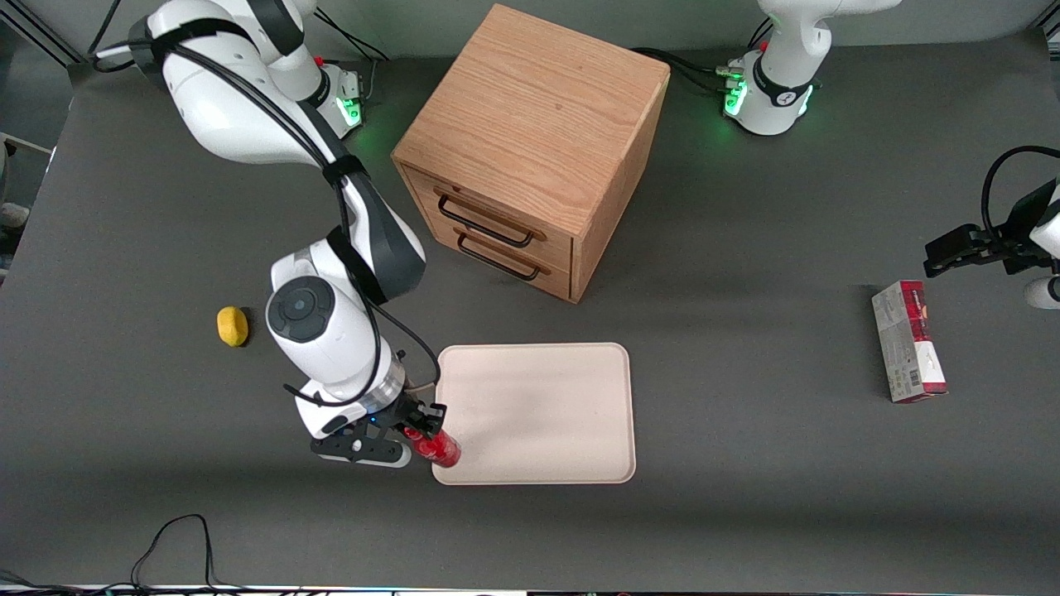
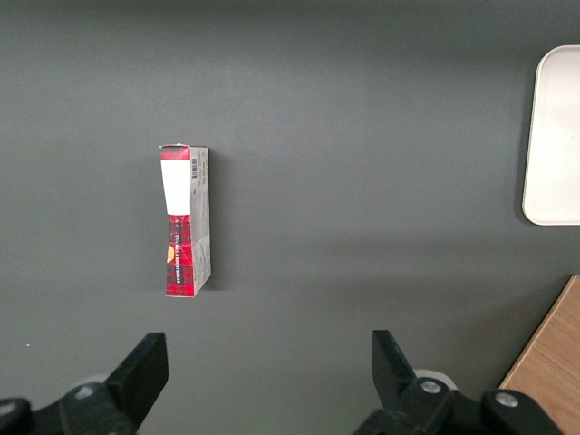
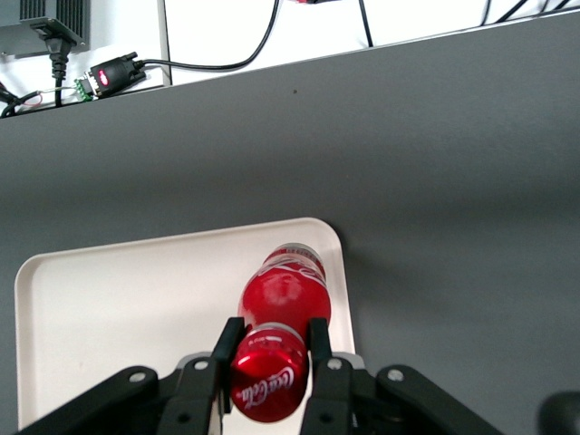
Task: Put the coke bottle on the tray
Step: 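Lift the bottle and carry it onto the cream tray's edge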
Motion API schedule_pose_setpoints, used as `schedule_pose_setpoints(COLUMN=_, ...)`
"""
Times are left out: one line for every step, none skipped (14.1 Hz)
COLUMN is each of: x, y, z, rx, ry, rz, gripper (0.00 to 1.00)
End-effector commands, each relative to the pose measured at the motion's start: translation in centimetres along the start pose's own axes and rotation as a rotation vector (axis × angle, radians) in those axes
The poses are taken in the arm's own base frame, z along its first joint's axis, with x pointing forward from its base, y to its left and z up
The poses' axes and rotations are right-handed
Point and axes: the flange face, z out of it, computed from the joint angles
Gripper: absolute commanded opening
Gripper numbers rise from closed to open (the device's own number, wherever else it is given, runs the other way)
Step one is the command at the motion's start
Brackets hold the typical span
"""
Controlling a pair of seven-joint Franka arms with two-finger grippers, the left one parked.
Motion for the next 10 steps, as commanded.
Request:
schedule_pose_setpoints(x=-0.3, y=-0.3, z=0.5, rx=0.016, ry=0.022, rz=0.012, gripper=0.00)
schedule_pose_setpoints(x=-0.5, y=-0.4, z=1.1, rx=0.028, ry=0.031, rz=0.010, gripper=0.00)
schedule_pose_setpoints(x=-0.9, y=-0.4, z=1.6, rx=0.031, ry=0.028, rz=0.007, gripper=0.00)
schedule_pose_setpoints(x=-1.1, y=-0.4, z=1.9, rx=0.033, ry=0.030, rz=0.006, gripper=0.00)
schedule_pose_setpoints(x=-1.2, y=-0.3, z=2.1, rx=0.031, ry=0.027, rz=0.004, gripper=0.00)
schedule_pose_setpoints(x=-1.2, y=-0.3, z=2.2, rx=0.031, ry=0.026, rz=0.004, gripper=0.00)
schedule_pose_setpoints(x=-1.2, y=-0.2, z=2.3, rx=0.029, ry=0.025, rz=0.005, gripper=0.09)
schedule_pose_setpoints(x=-1.4, y=-0.1, z=2.7, rx=0.025, ry=0.017, rz=0.005, gripper=0.18)
schedule_pose_setpoints(x=-1.5, y=-0.1, z=2.7, rx=0.024, ry=0.016, rz=0.005, gripper=0.34)
schedule_pose_setpoints(x=-1.5, y=-0.1, z=2.7, rx=0.024, ry=0.016, rz=0.006, gripper=0.49)
